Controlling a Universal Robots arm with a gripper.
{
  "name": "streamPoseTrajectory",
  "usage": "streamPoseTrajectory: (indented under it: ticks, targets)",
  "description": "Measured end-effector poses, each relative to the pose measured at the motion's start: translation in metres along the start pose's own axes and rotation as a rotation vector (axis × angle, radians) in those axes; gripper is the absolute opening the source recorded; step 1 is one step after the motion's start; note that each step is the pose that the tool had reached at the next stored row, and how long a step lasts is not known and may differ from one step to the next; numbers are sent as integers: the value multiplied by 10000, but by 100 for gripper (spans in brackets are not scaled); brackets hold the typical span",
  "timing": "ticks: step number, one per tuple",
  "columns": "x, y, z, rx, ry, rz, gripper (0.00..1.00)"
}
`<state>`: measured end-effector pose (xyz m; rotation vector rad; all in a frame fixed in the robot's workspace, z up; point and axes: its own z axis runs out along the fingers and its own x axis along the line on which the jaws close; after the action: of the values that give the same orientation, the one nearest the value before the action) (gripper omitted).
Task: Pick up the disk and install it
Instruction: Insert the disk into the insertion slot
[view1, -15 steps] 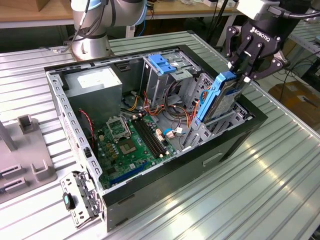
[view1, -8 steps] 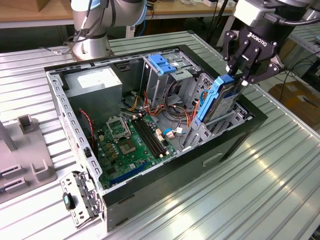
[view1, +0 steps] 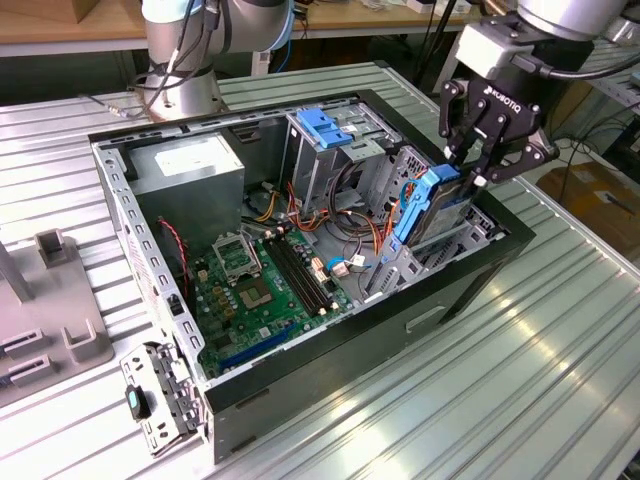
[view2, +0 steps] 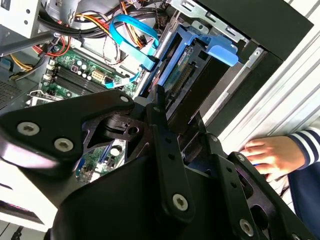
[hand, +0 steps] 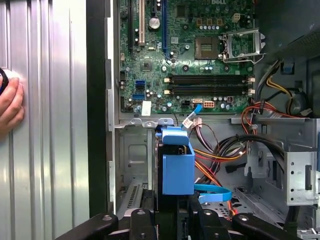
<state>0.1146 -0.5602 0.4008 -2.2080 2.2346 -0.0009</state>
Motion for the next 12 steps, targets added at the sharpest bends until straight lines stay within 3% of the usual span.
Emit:
streamPoseTrajectory:
  ticks: [4, 8, 12]
  targets:
    - [0, 2, 80, 0, -2, 0, 35]
    - [2, 4, 213, 0, 0, 0, 35]
    - [4, 6, 300, -1, 1, 1, 35]
